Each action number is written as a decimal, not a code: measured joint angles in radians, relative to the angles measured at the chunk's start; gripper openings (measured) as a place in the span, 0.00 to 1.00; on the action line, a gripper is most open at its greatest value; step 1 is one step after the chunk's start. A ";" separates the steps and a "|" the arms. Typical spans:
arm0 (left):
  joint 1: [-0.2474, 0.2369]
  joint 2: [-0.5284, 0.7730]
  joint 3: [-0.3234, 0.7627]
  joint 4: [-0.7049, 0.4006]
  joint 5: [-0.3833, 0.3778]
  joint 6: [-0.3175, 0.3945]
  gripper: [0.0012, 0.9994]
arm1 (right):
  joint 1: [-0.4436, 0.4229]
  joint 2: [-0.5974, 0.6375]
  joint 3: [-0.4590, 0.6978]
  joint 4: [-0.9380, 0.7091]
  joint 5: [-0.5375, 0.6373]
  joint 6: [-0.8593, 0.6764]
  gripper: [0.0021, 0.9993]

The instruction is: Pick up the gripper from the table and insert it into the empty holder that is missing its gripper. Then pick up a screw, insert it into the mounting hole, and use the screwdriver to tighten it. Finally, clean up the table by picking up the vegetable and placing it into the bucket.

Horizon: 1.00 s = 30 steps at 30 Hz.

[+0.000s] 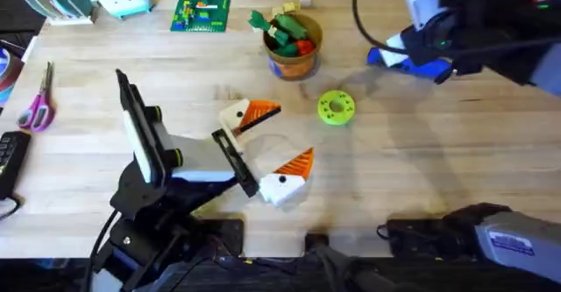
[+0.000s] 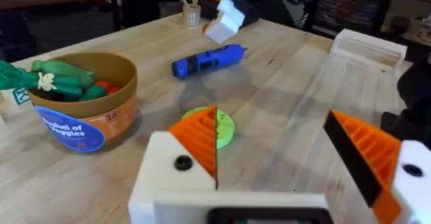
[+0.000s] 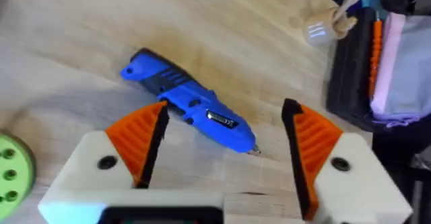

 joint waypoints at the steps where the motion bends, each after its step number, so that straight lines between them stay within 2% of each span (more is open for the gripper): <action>1: 0.000 0.000 0.000 0.004 0.000 0.000 0.99 | 0.000 -0.026 0.000 -0.003 -0.007 0.018 0.99; 5: 0.000 0.000 0.000 0.027 0.000 -0.004 0.99 | 0.000 -0.107 0.000 -0.005 -0.059 0.060 0.99; 7: 0.000 0.000 0.011 -0.006 -0.010 -0.017 0.99 | 0.000 -0.132 0.000 -0.006 -0.082 0.073 0.99; 10: 0.000 0.000 0.082 -0.156 -0.057 -0.032 0.99 | 0.000 -0.152 0.000 -0.006 -0.102 0.094 0.99; 14: 0.000 0.006 0.263 -0.385 -0.162 -0.044 0.99 | 0.001 -0.157 0.000 -0.007 -0.117 0.128 0.99; 17: 0.000 0.057 0.403 -0.483 -0.247 -0.045 0.99 | 0.003 -0.157 0.000 -0.008 -0.121 0.167 0.99; 21: 0.000 0.198 0.575 -0.641 -0.333 -0.008 0.99 | 0.004 -0.157 0.000 -0.008 -0.125 0.214 0.99; 26: 0.000 0.437 0.781 -0.934 -0.416 0.082 0.99 | 0.004 -0.157 0.000 -0.008 -0.125 0.238 0.99; 30: 0.000 0.632 0.920 -1.130 -0.524 0.173 0.99 | 0.004 -0.157 0.000 -0.008 -0.125 0.246 0.99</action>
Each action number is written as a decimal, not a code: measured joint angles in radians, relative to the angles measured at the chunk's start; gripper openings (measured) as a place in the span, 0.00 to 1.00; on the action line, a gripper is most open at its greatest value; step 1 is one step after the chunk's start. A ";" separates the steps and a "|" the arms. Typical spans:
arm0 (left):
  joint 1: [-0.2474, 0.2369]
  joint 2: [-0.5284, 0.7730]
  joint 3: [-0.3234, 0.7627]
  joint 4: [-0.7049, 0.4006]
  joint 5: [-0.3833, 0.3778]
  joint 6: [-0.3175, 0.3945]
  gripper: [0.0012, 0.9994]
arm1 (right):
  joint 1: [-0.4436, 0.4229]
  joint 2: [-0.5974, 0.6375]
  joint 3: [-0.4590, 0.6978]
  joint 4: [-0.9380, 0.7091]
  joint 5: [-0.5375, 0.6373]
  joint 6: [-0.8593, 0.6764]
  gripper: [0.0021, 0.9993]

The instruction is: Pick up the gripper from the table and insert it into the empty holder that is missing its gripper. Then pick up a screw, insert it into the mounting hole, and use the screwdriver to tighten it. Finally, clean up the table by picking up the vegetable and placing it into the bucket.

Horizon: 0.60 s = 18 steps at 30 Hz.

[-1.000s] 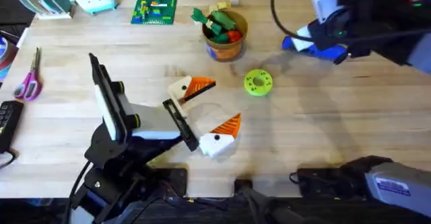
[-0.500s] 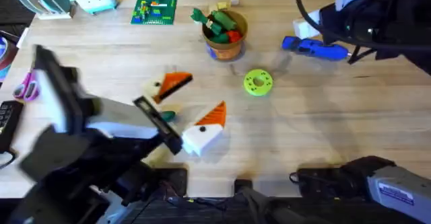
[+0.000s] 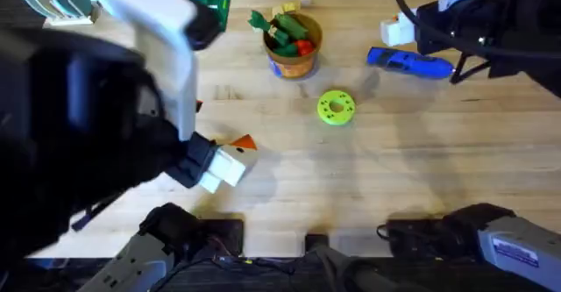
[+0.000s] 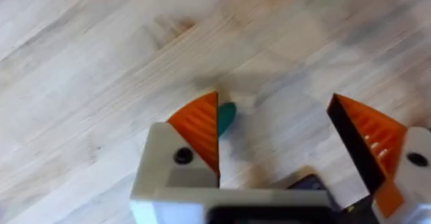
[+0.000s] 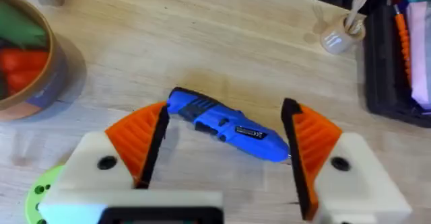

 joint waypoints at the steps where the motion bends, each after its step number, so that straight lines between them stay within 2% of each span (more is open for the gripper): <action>1: 0.000 0.045 0.020 -0.026 -0.028 0.029 0.99 | 0.000 0.000 0.000 0.000 0.000 0.002 0.99; 6: 0.000 0.210 0.039 -0.080 -0.110 0.125 0.99 | 0.000 0.000 0.000 0.000 0.000 0.006 0.99; 12: 0.000 0.365 0.038 -0.185 -0.186 0.164 0.99 | 0.000 0.000 0.000 -0.013 0.000 0.006 0.99; 18: 0.021 0.492 0.036 -0.188 -0.226 0.204 0.99 | 0.000 0.000 0.000 -0.019 0.000 0.006 0.99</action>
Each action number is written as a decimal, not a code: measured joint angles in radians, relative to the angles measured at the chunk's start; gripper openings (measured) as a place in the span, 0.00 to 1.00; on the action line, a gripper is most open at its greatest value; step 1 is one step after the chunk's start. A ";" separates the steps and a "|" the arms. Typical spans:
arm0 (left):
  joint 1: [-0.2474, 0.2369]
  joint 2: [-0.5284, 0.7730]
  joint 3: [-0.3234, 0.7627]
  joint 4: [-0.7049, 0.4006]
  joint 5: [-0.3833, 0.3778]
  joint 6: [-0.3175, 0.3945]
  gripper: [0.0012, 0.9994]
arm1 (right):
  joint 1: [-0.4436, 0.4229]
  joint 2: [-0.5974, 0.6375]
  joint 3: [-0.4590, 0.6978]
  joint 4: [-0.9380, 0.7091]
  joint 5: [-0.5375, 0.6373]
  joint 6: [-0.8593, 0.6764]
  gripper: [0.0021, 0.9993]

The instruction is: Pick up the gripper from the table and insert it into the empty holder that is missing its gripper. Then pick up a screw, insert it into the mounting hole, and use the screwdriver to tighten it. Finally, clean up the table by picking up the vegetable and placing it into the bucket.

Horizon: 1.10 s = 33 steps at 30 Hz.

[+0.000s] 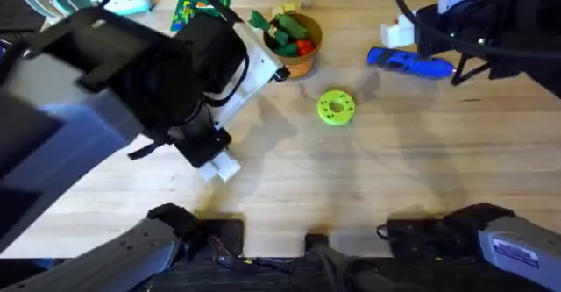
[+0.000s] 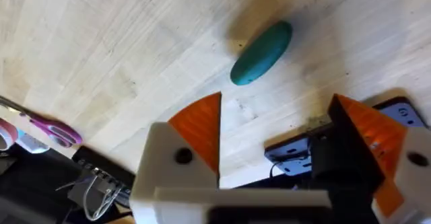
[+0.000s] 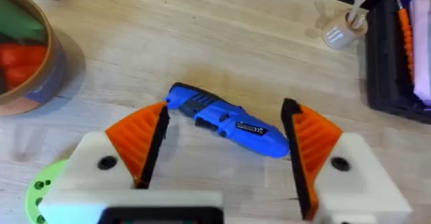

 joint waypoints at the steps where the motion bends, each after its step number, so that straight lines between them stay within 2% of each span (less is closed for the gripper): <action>1: 0.010 0.020 -0.005 0.010 -0.004 0.017 0.99 | 0.000 0.000 0.000 0.000 0.000 0.000 0.99; 9: 0.088 0.140 -0.070 0.162 -0.011 0.098 0.99 | 0.000 0.000 0.000 -0.002 0.000 0.000 0.99; 14: 0.140 0.149 -0.140 0.193 -0.015 0.144 0.99 | 0.000 0.000 0.000 -0.002 0.000 0.000 0.99; 23: 0.152 0.154 -0.240 0.294 0.014 0.171 0.99 | 0.000 0.000 0.000 -0.002 0.000 0.000 0.99; 30: 0.152 0.154 -0.251 0.341 0.062 0.175 0.84 | 0.000 0.000 0.000 -0.003 0.000 0.000 0.99; 33: 0.152 0.154 -0.256 0.346 0.080 0.180 0.60 | 0.000 0.000 0.000 -0.011 0.000 0.000 0.99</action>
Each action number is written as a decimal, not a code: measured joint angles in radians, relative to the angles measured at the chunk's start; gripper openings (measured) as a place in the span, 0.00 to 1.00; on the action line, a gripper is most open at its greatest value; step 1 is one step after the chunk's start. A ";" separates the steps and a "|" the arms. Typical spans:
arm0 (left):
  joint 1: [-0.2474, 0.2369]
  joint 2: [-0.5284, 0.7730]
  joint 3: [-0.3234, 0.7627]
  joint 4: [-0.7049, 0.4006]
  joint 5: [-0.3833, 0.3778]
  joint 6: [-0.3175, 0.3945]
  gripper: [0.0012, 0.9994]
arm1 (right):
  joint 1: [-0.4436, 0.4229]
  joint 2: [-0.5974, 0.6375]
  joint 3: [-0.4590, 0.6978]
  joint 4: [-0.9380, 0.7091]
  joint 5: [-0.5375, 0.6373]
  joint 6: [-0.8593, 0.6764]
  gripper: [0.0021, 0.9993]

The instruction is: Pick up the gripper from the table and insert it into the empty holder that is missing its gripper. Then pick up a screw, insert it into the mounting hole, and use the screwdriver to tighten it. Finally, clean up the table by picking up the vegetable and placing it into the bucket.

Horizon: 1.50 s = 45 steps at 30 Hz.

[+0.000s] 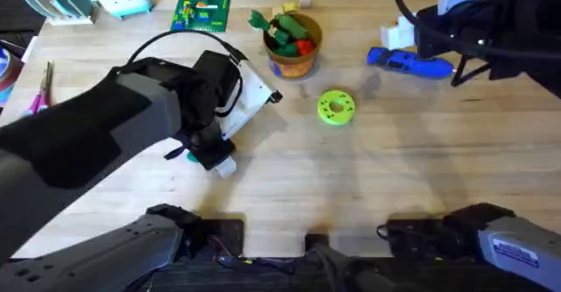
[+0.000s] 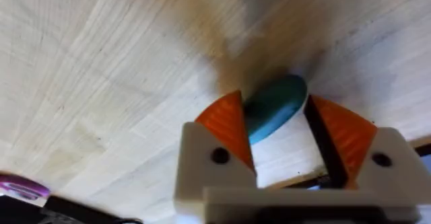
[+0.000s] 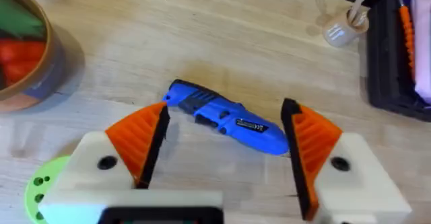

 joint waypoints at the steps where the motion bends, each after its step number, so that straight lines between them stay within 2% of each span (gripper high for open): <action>1: 0.000 0.000 -0.001 0.000 0.002 0.000 0.51 | 0.000 0.000 0.000 -0.005 0.000 0.000 0.99; 6: 0.000 0.000 -0.001 0.000 0.005 0.003 0.04 | 0.000 0.000 0.000 -0.019 0.000 0.000 0.99; 7: 0.000 0.000 -0.001 0.001 0.003 0.006 0.03 | 0.000 0.000 0.000 -0.022 0.000 0.000 0.99; 13: 0.000 -0.001 0.003 -0.002 -0.005 0.004 0.04 | 0.000 0.000 0.000 -0.028 0.000 0.000 0.99; 16: 0.000 -0.001 0.038 -0.009 -0.011 0.004 0.04 | 0.000 0.000 0.000 -0.028 0.000 0.000 0.99; 21: 0.000 -0.001 0.191 -0.003 -0.023 0.004 0.04 | 0.000 -0.018 0.000 -0.042 -0.001 0.021 0.99; 27: 0.000 -0.001 0.392 0.076 -0.029 -0.041 0.04 | 0.018 -0.169 0.000 -0.122 -0.001 0.034 0.99; 31: 0.000 -0.001 0.448 0.224 0.030 -0.128 0.04 | 0.056 -0.284 0.000 -0.198 0.000 0.037 0.99; 37: 0.000 0.012 0.450 0.473 0.226 -0.331 0.04 | 0.148 -0.417 0.000 -0.267 -0.009 0.038 0.99; 40: 0.000 0.052 0.451 0.554 0.285 -0.420 0.04 | 0.202 -0.472 0.000 -0.294 -0.047 0.038 0.99; 45: -0.001 0.166 0.451 0.641 0.340 -0.547 0.04 | 0.255 -0.516 0.000 -0.302 -0.083 0.038 0.99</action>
